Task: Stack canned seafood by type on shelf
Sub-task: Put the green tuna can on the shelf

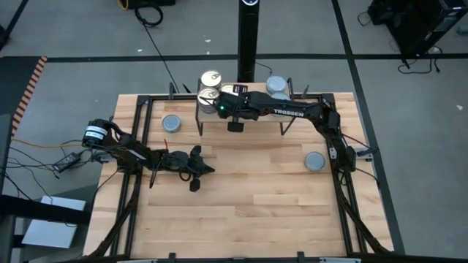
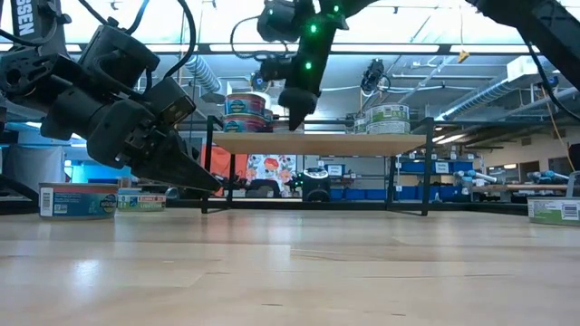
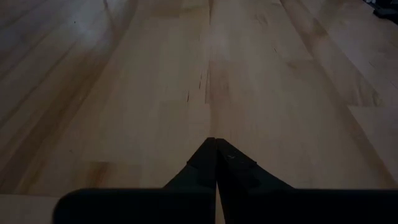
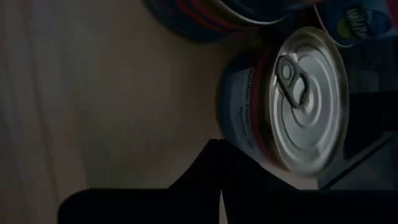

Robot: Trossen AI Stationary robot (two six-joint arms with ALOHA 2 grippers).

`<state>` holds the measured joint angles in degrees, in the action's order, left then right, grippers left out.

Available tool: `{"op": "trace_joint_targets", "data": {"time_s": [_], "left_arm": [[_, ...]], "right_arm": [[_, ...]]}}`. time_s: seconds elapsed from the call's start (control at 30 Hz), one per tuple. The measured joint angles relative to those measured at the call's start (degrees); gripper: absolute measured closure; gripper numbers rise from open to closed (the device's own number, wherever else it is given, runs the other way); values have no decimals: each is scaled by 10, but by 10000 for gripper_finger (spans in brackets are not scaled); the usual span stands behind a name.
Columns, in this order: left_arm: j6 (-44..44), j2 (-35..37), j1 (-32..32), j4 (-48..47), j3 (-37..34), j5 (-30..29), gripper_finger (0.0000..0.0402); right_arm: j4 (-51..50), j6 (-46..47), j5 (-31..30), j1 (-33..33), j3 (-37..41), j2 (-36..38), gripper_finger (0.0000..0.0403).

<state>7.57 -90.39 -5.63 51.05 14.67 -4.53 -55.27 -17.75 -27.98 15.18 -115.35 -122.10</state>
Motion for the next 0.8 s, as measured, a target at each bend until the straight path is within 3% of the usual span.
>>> {"op": "trace_joint_targets", "data": {"time_s": [0.3,0.5,0.8], "left_arm": [[2,0,-1,-5,0,0,394],[2,0,-8,-9,0,0,394],[-12,0,-35,-12,0,-24,394]], "right_arm": [[-34,2,-26,-52,0,51,397],[-43,24,8,-92,4,58,400],[68,45,39,-160,149,91,402]]}}
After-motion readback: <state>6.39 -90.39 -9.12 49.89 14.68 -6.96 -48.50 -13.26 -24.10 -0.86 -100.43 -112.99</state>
